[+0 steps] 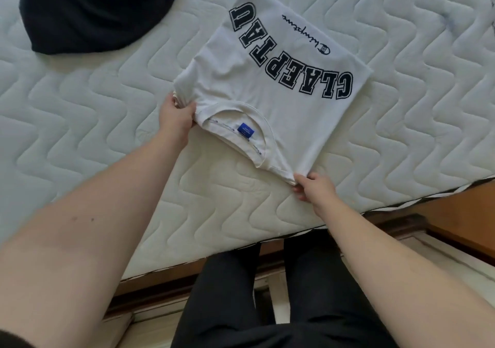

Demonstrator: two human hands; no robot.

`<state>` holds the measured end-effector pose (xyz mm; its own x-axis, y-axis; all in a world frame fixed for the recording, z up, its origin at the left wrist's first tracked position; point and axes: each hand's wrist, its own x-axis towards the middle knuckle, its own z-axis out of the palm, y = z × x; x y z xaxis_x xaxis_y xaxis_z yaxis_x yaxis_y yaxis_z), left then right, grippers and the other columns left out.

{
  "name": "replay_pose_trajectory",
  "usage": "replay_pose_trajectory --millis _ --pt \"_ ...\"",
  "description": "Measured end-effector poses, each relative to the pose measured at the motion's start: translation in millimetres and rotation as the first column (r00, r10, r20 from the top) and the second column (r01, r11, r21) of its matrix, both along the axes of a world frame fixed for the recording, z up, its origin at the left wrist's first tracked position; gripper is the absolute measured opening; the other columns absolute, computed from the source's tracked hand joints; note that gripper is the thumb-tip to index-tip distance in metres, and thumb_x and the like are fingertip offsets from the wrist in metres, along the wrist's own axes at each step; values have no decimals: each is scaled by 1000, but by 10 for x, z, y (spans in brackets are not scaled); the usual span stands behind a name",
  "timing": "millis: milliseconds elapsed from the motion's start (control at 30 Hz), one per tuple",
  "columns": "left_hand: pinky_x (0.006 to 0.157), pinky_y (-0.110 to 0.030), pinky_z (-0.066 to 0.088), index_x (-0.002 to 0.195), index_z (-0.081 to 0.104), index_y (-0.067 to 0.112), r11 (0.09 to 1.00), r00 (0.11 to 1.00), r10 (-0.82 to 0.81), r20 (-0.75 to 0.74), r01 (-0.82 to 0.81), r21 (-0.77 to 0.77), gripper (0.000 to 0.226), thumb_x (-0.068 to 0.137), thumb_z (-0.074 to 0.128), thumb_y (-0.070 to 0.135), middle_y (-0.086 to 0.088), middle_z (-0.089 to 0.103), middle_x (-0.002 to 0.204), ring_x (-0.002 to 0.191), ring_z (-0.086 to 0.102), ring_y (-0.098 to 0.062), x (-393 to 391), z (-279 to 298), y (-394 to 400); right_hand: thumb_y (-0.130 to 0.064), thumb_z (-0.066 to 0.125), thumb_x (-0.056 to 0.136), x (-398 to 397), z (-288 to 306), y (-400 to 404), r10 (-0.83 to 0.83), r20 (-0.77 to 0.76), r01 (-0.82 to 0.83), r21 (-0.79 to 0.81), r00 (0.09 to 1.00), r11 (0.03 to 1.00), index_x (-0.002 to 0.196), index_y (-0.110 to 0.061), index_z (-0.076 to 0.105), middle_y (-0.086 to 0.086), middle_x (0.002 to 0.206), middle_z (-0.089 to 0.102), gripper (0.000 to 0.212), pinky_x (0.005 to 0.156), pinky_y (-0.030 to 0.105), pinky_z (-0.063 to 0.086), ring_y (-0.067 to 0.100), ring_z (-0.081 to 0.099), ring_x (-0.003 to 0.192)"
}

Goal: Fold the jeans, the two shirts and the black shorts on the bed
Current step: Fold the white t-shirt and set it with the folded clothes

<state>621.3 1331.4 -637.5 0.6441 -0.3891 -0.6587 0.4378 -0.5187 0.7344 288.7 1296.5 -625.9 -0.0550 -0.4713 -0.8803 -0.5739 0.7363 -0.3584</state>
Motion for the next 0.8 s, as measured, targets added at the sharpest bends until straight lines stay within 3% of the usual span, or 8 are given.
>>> replay_pose_trajectory --millis 200,267,333,433,533,667,733,800 --pt "86 -51 57 91 60 28 995 988 -87 131 80 59 19 79 59 12 -2 67 94 88 67 -24 539 112 -195 -18 66 92 624 32 628 -115 115 92 183 987 979 86 -11 62 3 76 65 10 45 21 46 12 59 61" --pt "86 -47 58 100 60 30 995 989 -82 121 74 69 27 81 56 12 -3 67 96 89 67 -23 609 169 -212 -20 66 92 797 16 756 -94 110 70 205 990 976 82 -11 62 4 75 65 14 44 22 45 12 58 59" --pt "86 -44 59 115 57 28 994 996 -74 56 69 87 35 83 57 14 -3 66 101 92 67 -23 587 192 -183 -28 63 94 876 5 767 8 56 -20 218 998 976 78 -11 62 4 70 65 23 45 22 44 12 57 54" --pt "88 -44 58 130 50 19 988 988 -108 -107 118 99 59 73 64 30 -5 65 113 98 68 -25 470 138 -46 -44 55 95 862 103 611 347 -31 -317 337 938 887 76 -9 65 3 63 66 41 52 23 42 13 57 50" --pt "92 -45 56 126 55 14 993 982 -93 -165 105 62 51 80 70 28 -9 67 116 102 68 -25 346 34 118 -49 53 96 861 272 412 508 14 -468 409 861 783 82 -7 69 3 69 71 47 58 25 44 12 60 56" --pt "84 -31 57 119 61 9 993 958 -104 -266 113 18 25 96 62 17 -5 70 105 94 69 -19 50 -14 290 -47 54 96 976 421 102 571 77 -560 338 818 757 82 -10 71 4 76 73 42 57 23 46 13 64 61" --pt "76 -24 54 118 62 8 992 939 -106 -326 122 29 24 96 62 18 -2 71 99 86 68 -14 -108 -35 399 -40 54 98 1099 424 -84 561 85 -565 214 823 797 85 -11 70 5 80 71 35 56 22 45 13 62 62" --pt "79 -24 55 119 62 8 992 917 -106 -385 122 19 27 95 63 19 -5 71 104 90 68 -16 -279 -48 509 -31 54 99 1271 400 -262 550 104 -557 56 828 828 91 -12 69 6 86 71 26 58 22 47 13 63 67"
